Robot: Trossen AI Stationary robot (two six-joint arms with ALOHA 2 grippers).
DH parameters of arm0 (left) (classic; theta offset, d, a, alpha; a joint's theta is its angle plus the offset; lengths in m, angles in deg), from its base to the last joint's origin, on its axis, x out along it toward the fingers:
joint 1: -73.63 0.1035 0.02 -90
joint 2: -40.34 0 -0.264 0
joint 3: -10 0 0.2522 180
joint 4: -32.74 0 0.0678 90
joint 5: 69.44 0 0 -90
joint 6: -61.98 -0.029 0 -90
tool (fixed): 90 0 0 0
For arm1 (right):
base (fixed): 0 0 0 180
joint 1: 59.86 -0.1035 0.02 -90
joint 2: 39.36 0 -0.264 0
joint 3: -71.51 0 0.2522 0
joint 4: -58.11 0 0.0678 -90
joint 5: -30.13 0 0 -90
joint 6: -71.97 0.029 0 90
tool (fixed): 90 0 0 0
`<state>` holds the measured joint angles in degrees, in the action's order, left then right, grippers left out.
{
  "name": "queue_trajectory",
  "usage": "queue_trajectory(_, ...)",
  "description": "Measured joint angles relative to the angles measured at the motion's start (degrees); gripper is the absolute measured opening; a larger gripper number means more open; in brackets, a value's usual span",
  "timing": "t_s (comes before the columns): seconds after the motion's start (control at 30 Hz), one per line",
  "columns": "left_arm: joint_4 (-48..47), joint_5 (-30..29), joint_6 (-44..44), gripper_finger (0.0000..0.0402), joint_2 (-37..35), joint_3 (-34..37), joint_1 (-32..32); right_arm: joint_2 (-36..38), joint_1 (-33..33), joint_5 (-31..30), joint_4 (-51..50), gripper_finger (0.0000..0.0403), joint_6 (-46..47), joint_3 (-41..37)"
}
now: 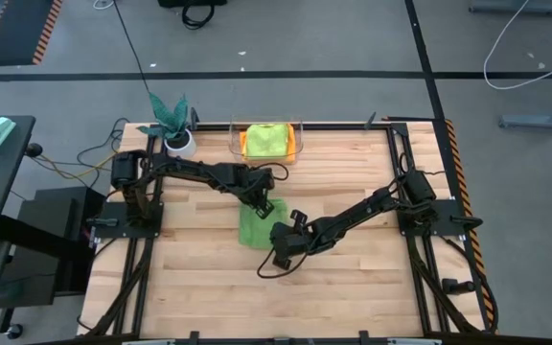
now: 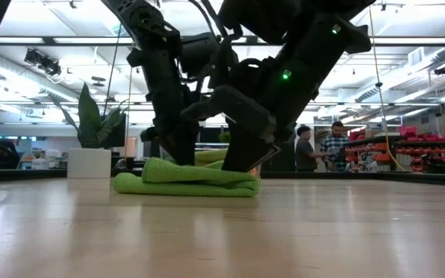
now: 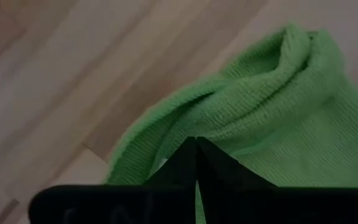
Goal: Fold microfiber towels
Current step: Fold the green towel
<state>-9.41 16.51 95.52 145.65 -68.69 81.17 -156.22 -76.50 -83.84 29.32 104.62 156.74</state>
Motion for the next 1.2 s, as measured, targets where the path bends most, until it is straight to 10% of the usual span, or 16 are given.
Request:
queue_trajectory(0.67,-3.38,-1.13,-1.23,0.0019,-9.08,0.01,5.91,0.0,-0.38,0.74,-0.07,0.0,1.32,-0.11)
queue_trajectory(1.2,-1.86,6.1,-1.64,0.001,-9.7,0.04,-4.02,0.0,-0.55,-2.02,-0.07,0.0,0.74,-0.11)
